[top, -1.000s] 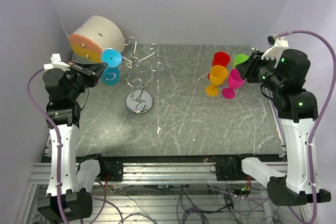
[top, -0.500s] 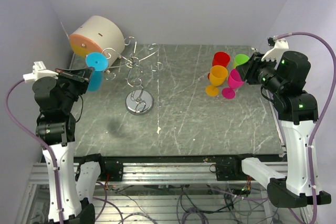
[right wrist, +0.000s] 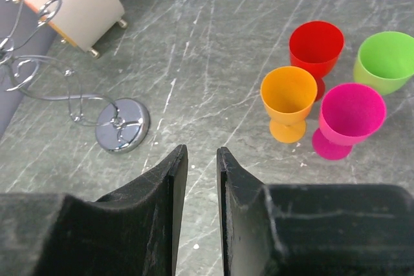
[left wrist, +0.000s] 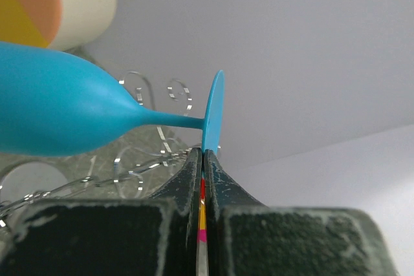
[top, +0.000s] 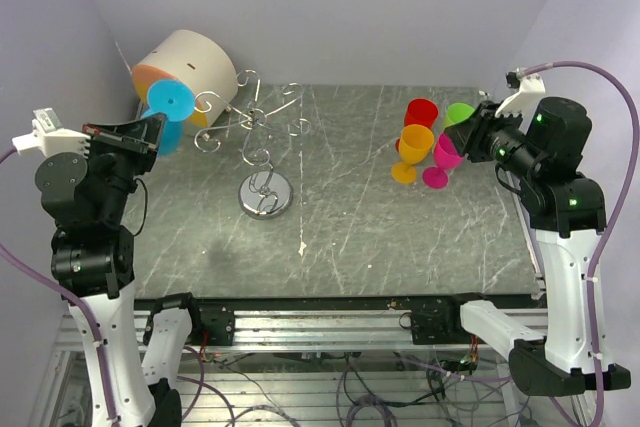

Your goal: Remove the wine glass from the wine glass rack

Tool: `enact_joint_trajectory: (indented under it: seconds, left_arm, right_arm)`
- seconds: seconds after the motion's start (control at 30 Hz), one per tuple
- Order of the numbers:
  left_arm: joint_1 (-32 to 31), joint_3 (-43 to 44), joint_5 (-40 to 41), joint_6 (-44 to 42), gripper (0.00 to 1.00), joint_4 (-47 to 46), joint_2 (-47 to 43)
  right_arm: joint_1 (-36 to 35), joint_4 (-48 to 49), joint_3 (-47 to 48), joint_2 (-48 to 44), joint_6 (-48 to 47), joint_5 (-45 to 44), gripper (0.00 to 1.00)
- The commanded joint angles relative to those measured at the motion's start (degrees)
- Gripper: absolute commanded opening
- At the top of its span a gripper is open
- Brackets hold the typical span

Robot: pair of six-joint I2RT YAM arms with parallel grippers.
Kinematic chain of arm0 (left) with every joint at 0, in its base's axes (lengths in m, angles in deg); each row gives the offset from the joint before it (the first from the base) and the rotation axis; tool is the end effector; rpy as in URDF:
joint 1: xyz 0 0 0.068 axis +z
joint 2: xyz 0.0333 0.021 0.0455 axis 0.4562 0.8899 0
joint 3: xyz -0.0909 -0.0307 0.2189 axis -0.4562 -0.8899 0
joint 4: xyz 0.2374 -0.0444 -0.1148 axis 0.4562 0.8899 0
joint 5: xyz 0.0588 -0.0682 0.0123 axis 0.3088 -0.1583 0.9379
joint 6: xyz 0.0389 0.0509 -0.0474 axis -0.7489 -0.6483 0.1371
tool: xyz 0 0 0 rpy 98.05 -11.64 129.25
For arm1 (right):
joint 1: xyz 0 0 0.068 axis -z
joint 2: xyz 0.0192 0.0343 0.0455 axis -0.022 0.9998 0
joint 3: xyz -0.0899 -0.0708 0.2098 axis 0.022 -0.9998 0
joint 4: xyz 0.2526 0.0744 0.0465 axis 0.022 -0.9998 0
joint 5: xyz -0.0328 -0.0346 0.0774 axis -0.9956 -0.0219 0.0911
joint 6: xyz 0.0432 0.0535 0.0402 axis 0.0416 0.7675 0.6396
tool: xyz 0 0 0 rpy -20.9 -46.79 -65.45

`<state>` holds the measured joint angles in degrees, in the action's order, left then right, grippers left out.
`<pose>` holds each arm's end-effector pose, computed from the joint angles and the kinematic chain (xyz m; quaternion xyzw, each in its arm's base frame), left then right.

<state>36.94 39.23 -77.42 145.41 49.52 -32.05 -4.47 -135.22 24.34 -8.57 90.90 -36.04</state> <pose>0.1713 0.0167 0.4495 -0.3557 0.6008 -0.3744 0.6102 0.2177 0.0385 0.4421 -0.0237 0.8035 0.1906 0.5635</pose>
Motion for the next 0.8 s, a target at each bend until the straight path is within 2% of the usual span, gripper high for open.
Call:
enact_joint_trajectory:
  seconds: [0.0,0.17,0.4,0.57,0.77]
  left_arm:
    - [-0.57,4.21,-6.23,2.47,0.07,-8.17,0.01]
    - [-0.85,3.62,-14.41,9.12,0.07,-17.48,-0.07]
    - [-2.41,-2.41,-24.28,21.42,0.07,-41.15,-0.83]
    - [-4.27,-7.54,-28.67,28.93,0.07,-55.42,-1.50]
    - [-8.44,-11.18,-31.77,31.21,0.07,-63.48,-2.38]
  right_arm:
    - [-0.28,2.83,1.20,-0.57,0.35,7.81,0.25]
    - [-0.24,7.46,1.23,-0.36,2.52,19.78,0.25]
    - [-0.26,19.09,0.86,0.27,9.59,37.29,0.27]
    - [-0.32,37.85,-4.91,0.90,22.51,49.20,0.28]
    - [-0.33,60.92,-11.63,1.37,38.20,56.09,0.31]
